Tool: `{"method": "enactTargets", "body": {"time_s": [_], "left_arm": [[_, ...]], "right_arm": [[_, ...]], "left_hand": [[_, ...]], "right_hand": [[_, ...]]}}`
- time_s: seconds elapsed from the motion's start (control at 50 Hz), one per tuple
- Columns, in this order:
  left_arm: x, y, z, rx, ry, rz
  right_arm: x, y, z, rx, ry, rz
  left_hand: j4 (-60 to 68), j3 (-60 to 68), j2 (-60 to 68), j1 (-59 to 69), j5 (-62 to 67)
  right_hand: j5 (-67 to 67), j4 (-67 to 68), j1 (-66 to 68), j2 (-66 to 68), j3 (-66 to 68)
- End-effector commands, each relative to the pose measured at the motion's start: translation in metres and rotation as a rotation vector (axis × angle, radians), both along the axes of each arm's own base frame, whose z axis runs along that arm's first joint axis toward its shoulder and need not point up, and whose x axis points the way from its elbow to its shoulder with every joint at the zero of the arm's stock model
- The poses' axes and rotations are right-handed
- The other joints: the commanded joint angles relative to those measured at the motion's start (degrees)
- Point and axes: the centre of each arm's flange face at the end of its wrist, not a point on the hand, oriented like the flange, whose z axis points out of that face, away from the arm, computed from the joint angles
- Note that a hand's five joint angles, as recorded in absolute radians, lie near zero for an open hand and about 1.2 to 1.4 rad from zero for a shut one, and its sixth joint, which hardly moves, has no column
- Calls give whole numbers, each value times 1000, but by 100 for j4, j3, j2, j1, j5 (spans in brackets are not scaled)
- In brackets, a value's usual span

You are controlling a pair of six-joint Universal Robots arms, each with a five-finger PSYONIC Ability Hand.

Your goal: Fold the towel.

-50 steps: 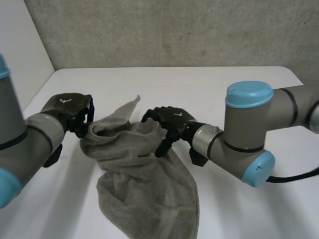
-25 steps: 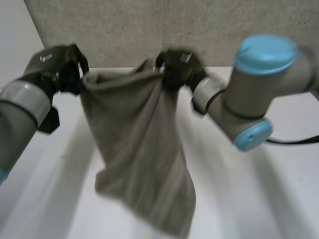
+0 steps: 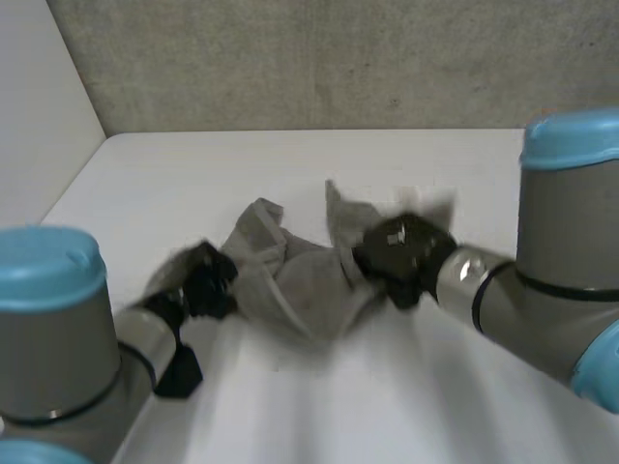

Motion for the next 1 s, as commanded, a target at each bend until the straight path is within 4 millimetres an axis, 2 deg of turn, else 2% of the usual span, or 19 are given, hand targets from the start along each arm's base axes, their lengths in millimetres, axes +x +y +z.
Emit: {"method": "enactTargets", "body": {"time_s": [0.02, 0.1, 0.16, 0.26, 0.3, 0.34, 0.46, 0.56, 0.62, 0.76, 0.9, 1.0], "left_arm": [[5, 6, -6, 2, -102, -46], [1, 2, 11, -112, -188, -101], [-10, -14, 34, -344, -330, -196], [-19, -24, 37, -480, -466, -336], [-20, -29, 33, -509, -517, -390], [-23, -37, 21, -552, -610, -490], [-27, -48, 18, -625, -714, -559], [-29, -57, -1, -554, -738, -591], [-28, -58, -4, -527, -740, -594], [-12, -79, -20, -390, -770, -486], [-5, -80, -31, -225, -644, -388], [-6, -83, -36, -179, -598, -371]], "right_arm": [[-15, -8, -24, 15, 19, -49], [-15, -9, -29, -16, 2, -56], [-19, -9, -35, -21, -1, -68], [-28, -10, -45, -3, 9, -94], [-29, -9, -48, 1, 10, -93], [-30, -8, -49, 1, 10, -94], [-30, -8, -51, 0, 9, -96], [-30, -8, -52, 0, 9, -96], [-32, -11, -53, 4, 11, -103], [-38, -23, -52, -20, -1, -141], [-39, -23, -54, -16, 0, -143], [-39, -22, -56, -10, 3, -138]], "left_hand": [[-5201, -5204, -5055, -5136, -5309], [-5201, -5204, -5055, -5136, -5309], [-5201, -5204, -5055, -5136, -5309], [-5201, -5204, -5055, -5136, -5309], [-5201, -5204, -5055, -5136, -5309], [-5163, -5166, -5017, -5097, -5271], [-5063, -5066, -4916, -4997, -5171], [-4978, -4981, -4832, -4913, -5087], [-4978, -4981, -4832, -4912, -5086], [-4526, -4530, -4380, -4461, -4635], [-4053, -4056, -3907, -3987, -4161], [-3633, -3636, -3487, -3567, -3741]], "right_hand": [[1100, 1030, 50, 1067, 1040], [1100, 1030, 50, 1067, 1040], [1100, 1030, 50, 1067, 1040], [1100, 1030, 50, 1067, 1040], [1100, 1030, 50, 1067, 1040], [1100, 1030, 50, 1067, 1040], [1100, 1030, 50, 1067, 1040], [1100, 1030, 50, 1067, 1040], [1100, 1030, 50, 1067, 1040], [1100, 1030, 50, 1067, 1040], [1100, 1030, 50, 1067, 1040], [1100, 1030, 50, 1067, 1040]]}}
